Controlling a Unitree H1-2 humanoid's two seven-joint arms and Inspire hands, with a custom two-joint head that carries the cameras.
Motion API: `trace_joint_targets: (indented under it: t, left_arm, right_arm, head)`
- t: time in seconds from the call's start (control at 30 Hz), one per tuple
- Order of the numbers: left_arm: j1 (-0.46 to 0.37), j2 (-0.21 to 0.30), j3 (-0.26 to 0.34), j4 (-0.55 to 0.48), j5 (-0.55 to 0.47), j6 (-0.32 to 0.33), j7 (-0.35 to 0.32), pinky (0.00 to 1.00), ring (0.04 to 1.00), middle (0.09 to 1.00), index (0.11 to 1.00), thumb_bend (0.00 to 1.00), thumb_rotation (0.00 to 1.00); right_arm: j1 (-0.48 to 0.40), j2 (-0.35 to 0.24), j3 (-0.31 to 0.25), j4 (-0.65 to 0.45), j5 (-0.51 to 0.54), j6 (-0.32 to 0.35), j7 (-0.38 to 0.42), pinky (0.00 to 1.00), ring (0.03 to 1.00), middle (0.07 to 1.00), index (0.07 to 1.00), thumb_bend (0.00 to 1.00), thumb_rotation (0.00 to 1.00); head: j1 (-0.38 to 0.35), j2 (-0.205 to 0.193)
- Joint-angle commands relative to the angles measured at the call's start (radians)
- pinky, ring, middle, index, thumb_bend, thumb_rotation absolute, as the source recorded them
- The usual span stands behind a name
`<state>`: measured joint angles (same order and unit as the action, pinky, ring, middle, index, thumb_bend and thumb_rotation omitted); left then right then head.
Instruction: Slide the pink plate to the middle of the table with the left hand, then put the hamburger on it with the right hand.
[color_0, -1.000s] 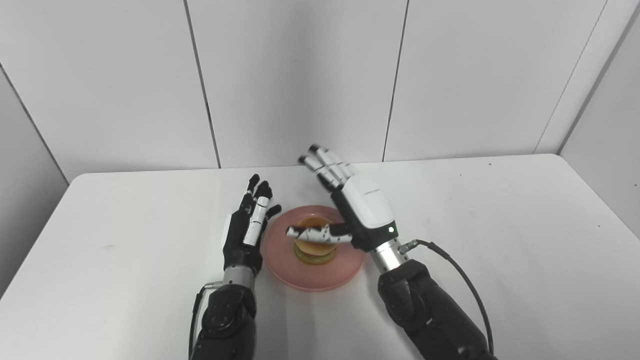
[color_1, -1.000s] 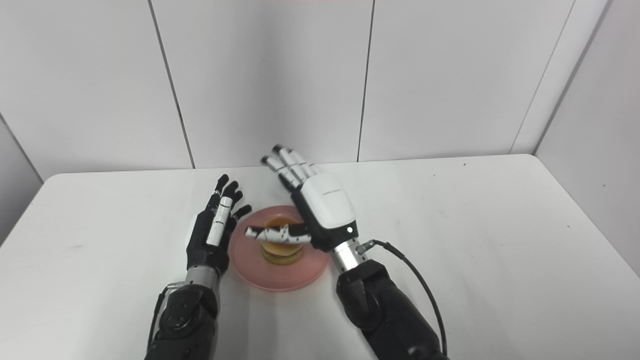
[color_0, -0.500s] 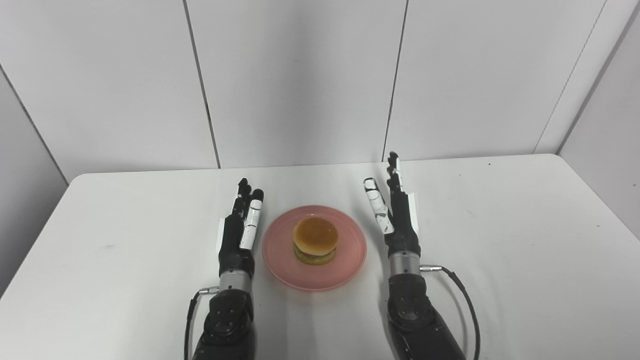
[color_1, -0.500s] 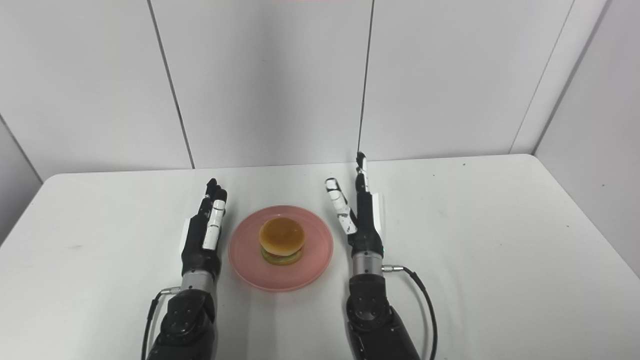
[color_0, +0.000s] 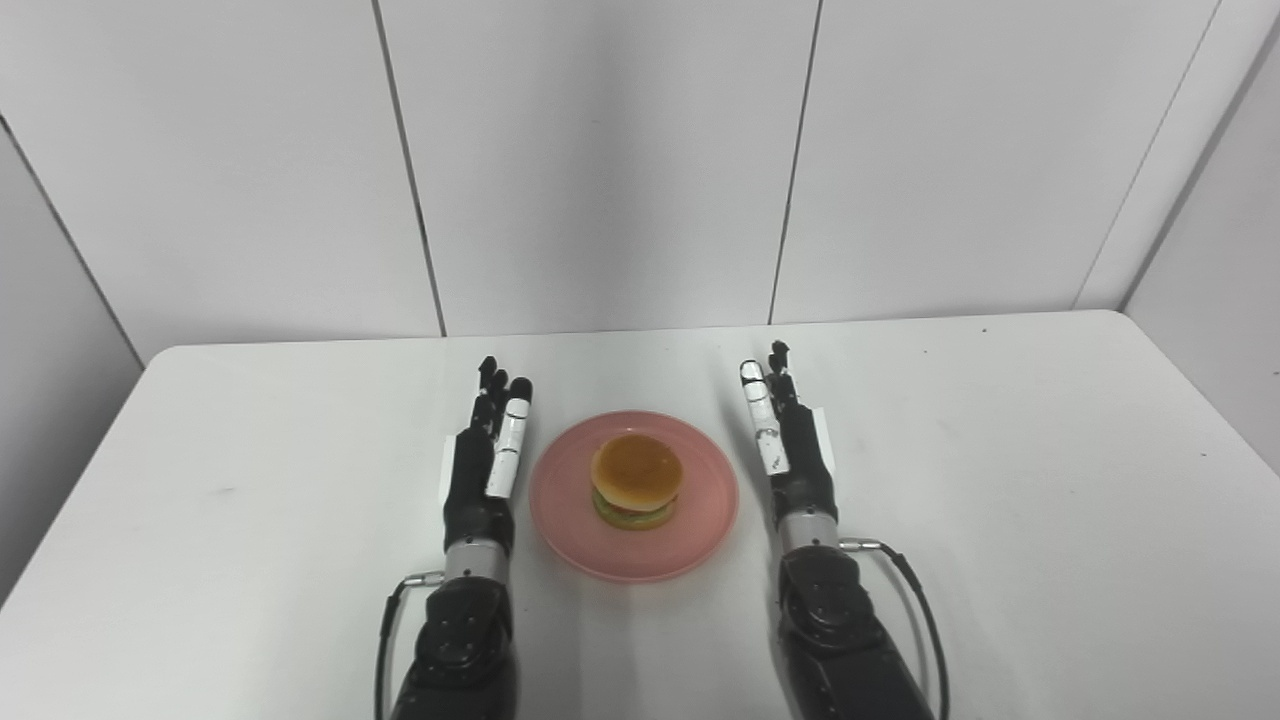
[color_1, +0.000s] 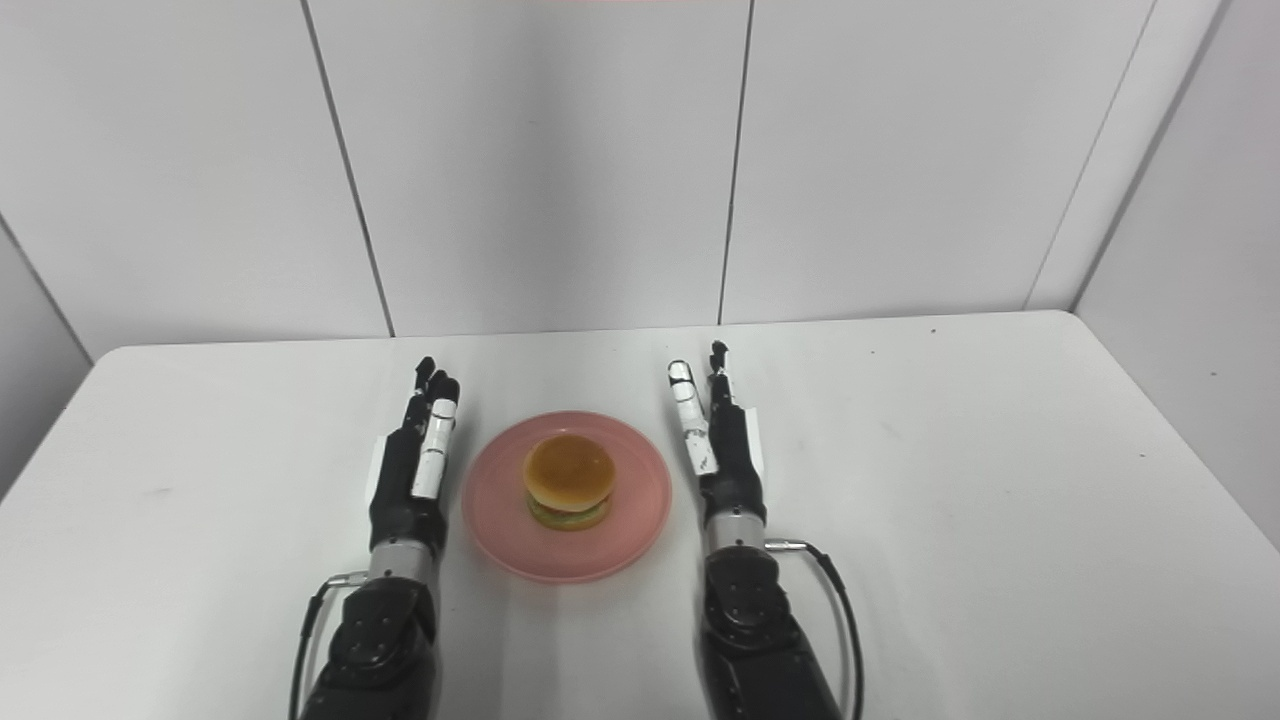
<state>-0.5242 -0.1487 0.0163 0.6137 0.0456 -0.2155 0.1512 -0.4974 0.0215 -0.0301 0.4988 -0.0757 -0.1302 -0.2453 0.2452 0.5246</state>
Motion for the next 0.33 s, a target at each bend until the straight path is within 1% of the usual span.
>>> trace_joint_targets:
  t: [0.0, 0.1, 0.17, 0.3]
  left_arm:
    - [0.013, -0.017, 0.002, 0.056, -0.012, -0.043, 0.011, 1.00, 1.000, 1.000, 1.000, 0.65, 0.82]
    - [-0.001, -0.024, 0.004, 0.087, -0.014, -0.060, 0.016, 1.00, 1.000, 1.000, 1.000, 0.66, 0.81]
    - [-0.012, -0.030, 0.003, 0.113, -0.019, -0.079, 0.020, 1.00, 1.000, 1.000, 1.000, 0.66, 0.81]
    - [-0.033, -0.035, 0.001, 0.161, -0.018, -0.106, 0.033, 1.00, 1.000, 1.000, 1.000, 0.67, 0.81]
  right_arm:
    - [0.012, -0.015, -0.005, 0.000, 0.015, 0.013, 0.034, 0.99, 1.000, 1.000, 1.000, 0.70, 1.00]
    - [0.014, -0.022, -0.009, 0.002, 0.022, 0.017, 0.041, 0.99, 1.000, 1.000, 1.000, 0.69, 1.00]
    - [0.015, -0.030, -0.005, 0.006, 0.010, 0.015, 0.041, 0.98, 0.992, 1.000, 1.000, 0.70, 1.00]
    - [0.014, -0.041, -0.008, 0.010, 0.024, 0.005, 0.061, 0.98, 0.995, 1.000, 0.991, 0.71, 1.00]
  head:
    - [0.018, -0.001]
    - [0.029, -0.001]
    - [0.057, -0.002]
    - [0.097, -0.005]
